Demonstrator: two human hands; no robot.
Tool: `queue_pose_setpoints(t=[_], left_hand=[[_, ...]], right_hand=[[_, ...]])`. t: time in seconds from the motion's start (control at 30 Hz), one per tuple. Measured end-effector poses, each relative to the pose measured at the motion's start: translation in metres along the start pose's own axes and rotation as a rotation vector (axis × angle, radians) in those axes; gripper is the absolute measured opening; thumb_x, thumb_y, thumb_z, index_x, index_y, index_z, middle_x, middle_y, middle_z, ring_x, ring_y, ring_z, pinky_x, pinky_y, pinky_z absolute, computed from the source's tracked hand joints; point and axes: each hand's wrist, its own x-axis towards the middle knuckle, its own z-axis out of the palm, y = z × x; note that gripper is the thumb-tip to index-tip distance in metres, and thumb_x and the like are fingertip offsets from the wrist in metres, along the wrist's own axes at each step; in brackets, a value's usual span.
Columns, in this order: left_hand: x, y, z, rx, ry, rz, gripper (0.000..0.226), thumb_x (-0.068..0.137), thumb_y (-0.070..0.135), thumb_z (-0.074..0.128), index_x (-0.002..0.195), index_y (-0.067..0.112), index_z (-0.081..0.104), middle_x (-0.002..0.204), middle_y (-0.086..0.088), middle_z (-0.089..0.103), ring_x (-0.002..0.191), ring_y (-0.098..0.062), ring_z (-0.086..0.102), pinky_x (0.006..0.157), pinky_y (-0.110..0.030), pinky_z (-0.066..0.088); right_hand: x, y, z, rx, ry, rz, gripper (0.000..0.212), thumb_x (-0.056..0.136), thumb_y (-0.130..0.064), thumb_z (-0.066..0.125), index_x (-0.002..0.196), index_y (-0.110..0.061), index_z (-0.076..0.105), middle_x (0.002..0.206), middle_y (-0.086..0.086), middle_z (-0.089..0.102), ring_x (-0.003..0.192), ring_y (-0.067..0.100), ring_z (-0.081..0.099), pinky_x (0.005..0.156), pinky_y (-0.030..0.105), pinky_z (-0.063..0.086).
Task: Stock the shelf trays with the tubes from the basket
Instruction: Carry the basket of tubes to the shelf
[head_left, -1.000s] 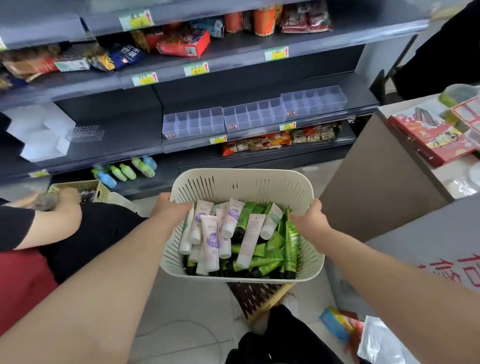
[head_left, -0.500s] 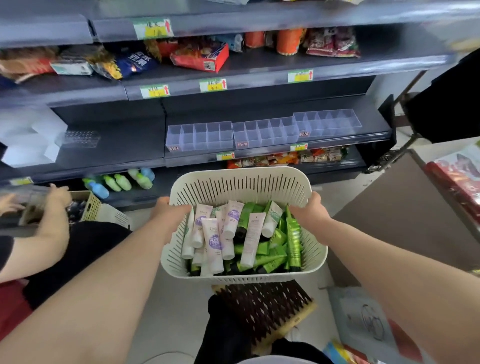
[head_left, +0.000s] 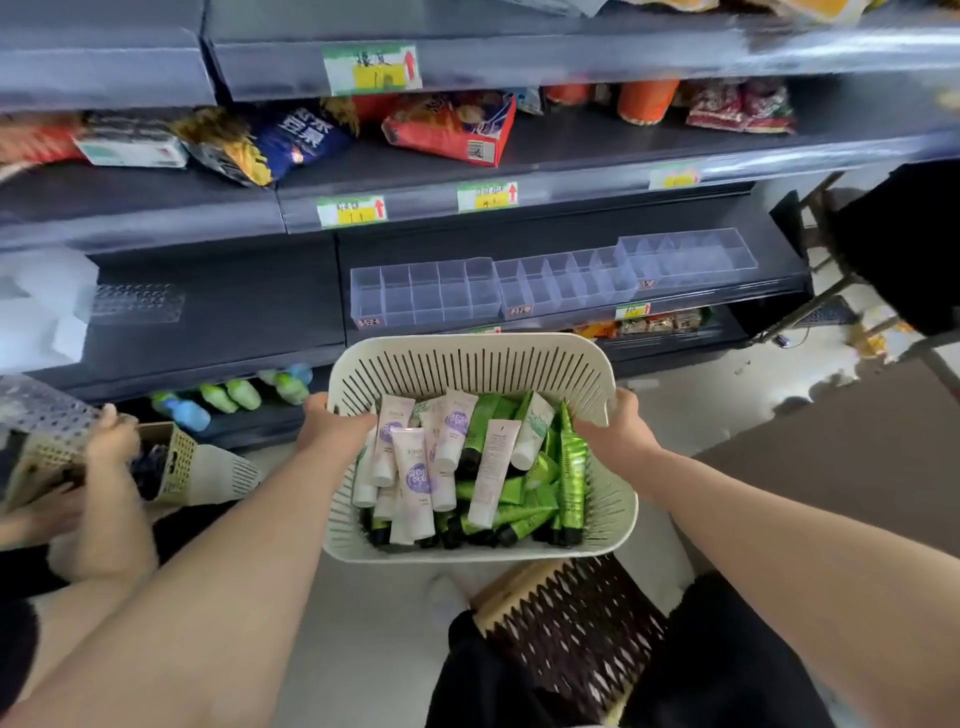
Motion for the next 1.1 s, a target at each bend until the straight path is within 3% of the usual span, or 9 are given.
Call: queue_pose_setpoints(t=[0.1, 0.2, 0.3, 0.43, 0.57, 0.7, 0.83, 0.93, 1.1], left_hand=[[0.009, 0.0, -0.005, -0.017, 0.019, -0.011, 0.048, 0.077, 0.022, 0.074, 0.114, 0.023, 0.043, 0.098, -0.003, 0.063, 0.086, -0.025, 0.064, 0.083, -0.045, 0.056], [0.018, -0.007, -0.004, -0.044, 0.029, -0.039, 0.05, 0.078, 0.021, 0.073, 0.119, 0.021, 0.044, 0.098, -0.004, 0.062, 0.081, -0.023, 0.062, 0.067, -0.035, 0.053], [0.024, -0.013, -0.002, -0.063, 0.037, -0.079, 0.05, 0.079, 0.021, 0.073, 0.119, 0.022, 0.043, 0.095, -0.003, 0.061, 0.074, -0.019, 0.058, 0.057, -0.03, 0.046], [0.032, -0.015, 0.008, -0.07, 0.052, -0.125, 0.058, 0.072, 0.028, 0.08, 0.118, 0.023, 0.044, 0.099, -0.002, 0.064, 0.081, -0.021, 0.062, 0.066, -0.032, 0.05], [0.036, 0.004, 0.032, -0.038, 0.086, -0.142, 0.059, 0.072, 0.029, 0.081, 0.116, 0.023, 0.042, 0.095, -0.001, 0.063, 0.078, -0.022, 0.062, 0.064, -0.03, 0.049], [0.034, 0.03, 0.072, 0.021, 0.103, -0.159, 0.058, 0.071, 0.03, 0.081, 0.112, 0.026, 0.04, 0.095, -0.001, 0.063, 0.084, -0.024, 0.064, 0.068, -0.033, 0.051], [0.026, 0.046, 0.119, 0.045, 0.147, -0.17, 0.054, 0.079, 0.016, 0.076, 0.12, 0.019, 0.042, 0.096, -0.001, 0.057, 0.089, -0.024, 0.06, 0.073, -0.035, 0.05], [0.036, 0.045, 0.153, 0.023, 0.152, -0.21, 0.057, 0.077, 0.016, 0.078, 0.125, 0.017, 0.047, 0.108, -0.002, 0.062, 0.096, -0.025, 0.062, 0.079, -0.038, 0.054], [0.073, 0.016, 0.203, -0.003, 0.109, -0.237, 0.057, 0.079, 0.015, 0.076, 0.128, 0.019, 0.046, 0.104, -0.001, 0.062, 0.09, -0.021, 0.06, 0.079, -0.036, 0.053]], right_hand=[[0.01, -0.011, 0.01, -0.041, -0.005, -0.019, 0.066, 0.094, -0.027, 0.055, 0.145, -0.019, 0.014, 0.125, 0.013, 0.053, 0.081, 0.021, 0.053, 0.056, 0.027, 0.039], [0.021, -0.018, 0.016, -0.077, -0.023, -0.026, 0.064, 0.094, -0.026, 0.054, 0.145, -0.018, 0.015, 0.126, 0.013, 0.053, 0.078, 0.019, 0.052, 0.053, 0.025, 0.039], [0.037, -0.022, 0.021, -0.117, -0.044, -0.039, 0.065, 0.095, -0.026, 0.054, 0.146, -0.017, 0.015, 0.128, 0.014, 0.052, 0.086, 0.024, 0.054, 0.061, 0.028, 0.041], [0.064, -0.026, 0.021, -0.146, -0.098, -0.048, 0.063, 0.094, -0.026, 0.053, 0.144, -0.018, 0.015, 0.119, 0.013, 0.054, 0.075, 0.021, 0.053, 0.05, 0.026, 0.038], [0.097, -0.02, 0.006, -0.141, -0.144, -0.039, 0.062, 0.093, -0.025, 0.054, 0.143, -0.018, 0.017, 0.104, 0.01, 0.055, 0.061, 0.015, 0.048, 0.044, 0.026, 0.035], [0.136, -0.007, -0.021, -0.123, -0.204, -0.024, 0.065, 0.093, -0.024, 0.053, 0.144, -0.019, 0.013, 0.109, 0.011, 0.056, 0.067, 0.016, 0.051, 0.048, 0.026, 0.037], [0.175, 0.007, -0.046, -0.119, -0.219, -0.012, 0.067, 0.09, -0.023, 0.054, 0.142, -0.022, 0.011, 0.119, 0.013, 0.053, 0.084, 0.026, 0.057, 0.058, 0.031, 0.043], [0.209, 0.01, -0.054, -0.145, -0.204, 0.006, 0.069, 0.089, -0.024, 0.055, 0.142, -0.027, 0.011, 0.117, 0.013, 0.05, 0.082, 0.027, 0.057, 0.063, 0.036, 0.047], [0.265, 0.033, -0.034, -0.166, -0.155, 0.039, 0.071, 0.089, -0.023, 0.055, 0.143, -0.029, 0.01, 0.119, 0.013, 0.049, 0.082, 0.025, 0.056, 0.064, 0.035, 0.047]])
